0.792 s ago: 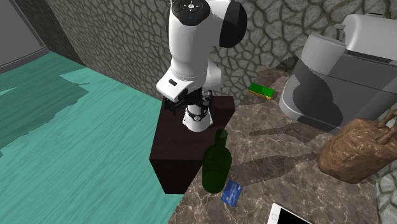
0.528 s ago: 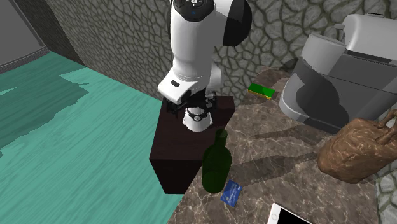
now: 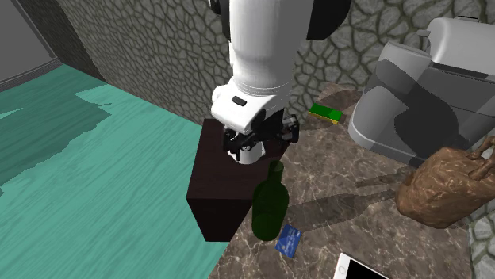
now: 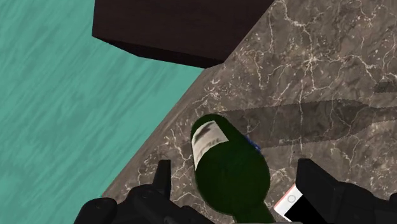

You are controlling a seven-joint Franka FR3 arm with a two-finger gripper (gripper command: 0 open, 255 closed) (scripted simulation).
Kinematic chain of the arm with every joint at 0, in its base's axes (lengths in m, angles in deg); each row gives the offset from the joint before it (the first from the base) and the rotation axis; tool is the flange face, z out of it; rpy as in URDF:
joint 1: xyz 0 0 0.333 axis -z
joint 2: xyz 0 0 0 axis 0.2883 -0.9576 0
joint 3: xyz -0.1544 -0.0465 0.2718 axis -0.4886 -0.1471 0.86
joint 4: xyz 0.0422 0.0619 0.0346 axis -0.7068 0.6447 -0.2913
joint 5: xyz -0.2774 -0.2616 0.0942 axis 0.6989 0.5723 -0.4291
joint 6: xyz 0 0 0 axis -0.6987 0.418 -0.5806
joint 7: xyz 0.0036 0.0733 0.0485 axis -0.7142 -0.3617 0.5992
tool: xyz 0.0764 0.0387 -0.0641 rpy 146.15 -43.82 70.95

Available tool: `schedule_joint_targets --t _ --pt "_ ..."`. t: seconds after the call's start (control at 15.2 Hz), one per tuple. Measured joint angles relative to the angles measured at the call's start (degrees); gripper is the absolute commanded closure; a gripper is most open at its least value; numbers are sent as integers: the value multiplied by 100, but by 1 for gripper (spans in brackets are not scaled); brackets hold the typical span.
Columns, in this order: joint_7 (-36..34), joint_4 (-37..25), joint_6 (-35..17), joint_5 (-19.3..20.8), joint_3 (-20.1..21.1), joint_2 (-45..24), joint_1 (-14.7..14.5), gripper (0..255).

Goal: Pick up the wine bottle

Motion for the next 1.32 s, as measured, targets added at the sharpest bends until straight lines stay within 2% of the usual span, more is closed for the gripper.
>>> schedule_joint_targets --t 0.33,0.46,0.86,0.92,1.32 --pt "-50 -1020 14 -221 68 -737 -103 0" --pt "-46 -1038 -60 -248 73 -797 -113 0" --pt "-23 -537 -496 -263 82 -722 -119 0" --pt "-22 -499 -524 -264 83 -712 -119 255" --pt "-21 -469 -560 -266 84 -702 -120 255"
